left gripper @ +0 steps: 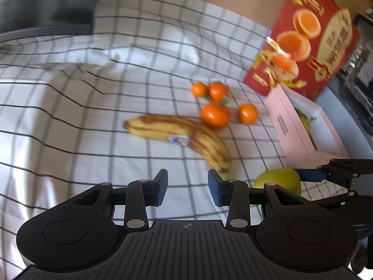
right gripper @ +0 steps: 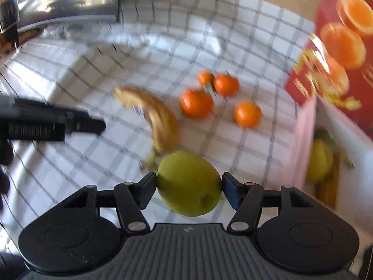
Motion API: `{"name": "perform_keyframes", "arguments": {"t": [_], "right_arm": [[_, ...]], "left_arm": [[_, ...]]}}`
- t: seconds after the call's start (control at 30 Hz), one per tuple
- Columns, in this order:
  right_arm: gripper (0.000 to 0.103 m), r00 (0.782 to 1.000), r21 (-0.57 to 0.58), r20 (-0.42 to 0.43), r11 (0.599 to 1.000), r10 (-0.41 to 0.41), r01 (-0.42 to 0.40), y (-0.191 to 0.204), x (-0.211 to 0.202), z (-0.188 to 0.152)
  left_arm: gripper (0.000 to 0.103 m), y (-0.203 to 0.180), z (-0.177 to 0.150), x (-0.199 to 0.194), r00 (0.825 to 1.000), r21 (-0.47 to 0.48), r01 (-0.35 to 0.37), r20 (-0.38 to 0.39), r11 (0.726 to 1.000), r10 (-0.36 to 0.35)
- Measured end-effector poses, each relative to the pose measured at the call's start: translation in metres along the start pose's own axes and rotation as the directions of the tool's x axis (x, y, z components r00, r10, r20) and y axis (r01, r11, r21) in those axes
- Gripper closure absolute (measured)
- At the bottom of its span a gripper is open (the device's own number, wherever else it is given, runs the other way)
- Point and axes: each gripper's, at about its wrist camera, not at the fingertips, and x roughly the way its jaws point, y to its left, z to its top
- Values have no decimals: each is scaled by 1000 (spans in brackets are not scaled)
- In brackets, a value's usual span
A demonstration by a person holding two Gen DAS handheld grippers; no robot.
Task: Organize fruits
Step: 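Lift the green pear with the right tool toward the pink box, then carry the green pear low over the table toward the pink box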
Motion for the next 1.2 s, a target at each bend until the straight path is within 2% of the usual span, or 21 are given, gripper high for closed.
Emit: {"name": "perform_keyframes", "arguments": {"t": [0.37,0.53,0.67,0.83,0.97,1.2], "right_arm": [[41,993,-13,112,999,35,-34,-8,-9,-30],[36,992,24,109,997,67,-70,-20,-5,-45],[33,992,36,112,998,56,-60,-24,-7,-52],[33,988,-60,152,998,6,3,-15,-20,-52],[33,981,-141,193,990,-1,28,-2,-23,-40],[33,980,-310,190,943,-66,123,29,-6,-31]], "left_arm": [[61,-47,3,5,999,85,41,-35,996,-38],[61,-67,6,13,997,136,60,-60,989,-53],[61,-70,9,16,997,128,52,-61,990,-44],[61,-57,11,14,999,71,20,-45,997,-16],[61,-48,9,12,999,28,4,-43,1000,-3],[61,-38,4,6,999,0,3,-34,1000,-3]]}}
